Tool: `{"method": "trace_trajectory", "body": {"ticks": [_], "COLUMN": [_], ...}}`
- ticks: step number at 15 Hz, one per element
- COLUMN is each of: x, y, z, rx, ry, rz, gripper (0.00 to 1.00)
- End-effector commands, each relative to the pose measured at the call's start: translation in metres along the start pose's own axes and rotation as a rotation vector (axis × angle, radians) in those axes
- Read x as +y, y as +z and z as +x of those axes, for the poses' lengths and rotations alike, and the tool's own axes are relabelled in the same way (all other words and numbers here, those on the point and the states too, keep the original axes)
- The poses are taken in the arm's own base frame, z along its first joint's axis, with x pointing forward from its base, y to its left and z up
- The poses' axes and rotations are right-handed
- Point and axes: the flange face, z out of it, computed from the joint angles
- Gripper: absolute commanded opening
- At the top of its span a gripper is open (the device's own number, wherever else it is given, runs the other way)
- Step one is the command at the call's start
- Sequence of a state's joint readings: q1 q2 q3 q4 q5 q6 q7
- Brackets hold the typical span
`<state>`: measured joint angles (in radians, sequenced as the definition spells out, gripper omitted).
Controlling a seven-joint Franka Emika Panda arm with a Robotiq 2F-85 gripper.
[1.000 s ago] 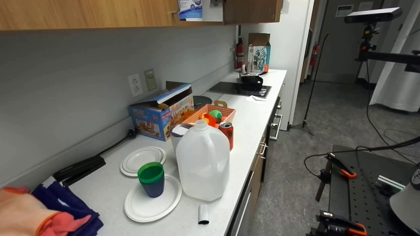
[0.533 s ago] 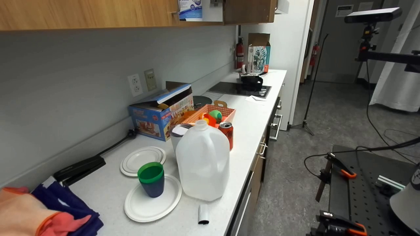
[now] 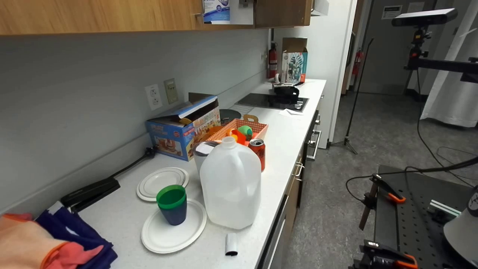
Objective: Close the open cabinet door
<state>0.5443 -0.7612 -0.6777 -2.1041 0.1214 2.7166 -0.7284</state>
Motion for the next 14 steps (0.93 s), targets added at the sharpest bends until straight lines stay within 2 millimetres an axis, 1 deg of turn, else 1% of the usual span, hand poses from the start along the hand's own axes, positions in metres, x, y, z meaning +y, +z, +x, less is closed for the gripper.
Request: {"method": "trace_trajectory", "body": {"ticks": [1,6,8,10,11,14], "x": [-0.007,-0.004,-0.002,-0.003,-0.004,-0.005], "y": [0.021,0.024,0.031,0.044,0.05,0.065], "z": [0.036,0.035,0.037,0.04,0.043,0.063], "rx": [0.099,0.11,0.12,0.138,0.151,0.218], "ry": [-0.012,0.043,0.085,0.122,0.136,0.159], "rz": [0.118,0.167,0.204,0.267,0.305,0.413], "gripper": [1.0,1.0,1.0,1.0,1.0,1.0]}}
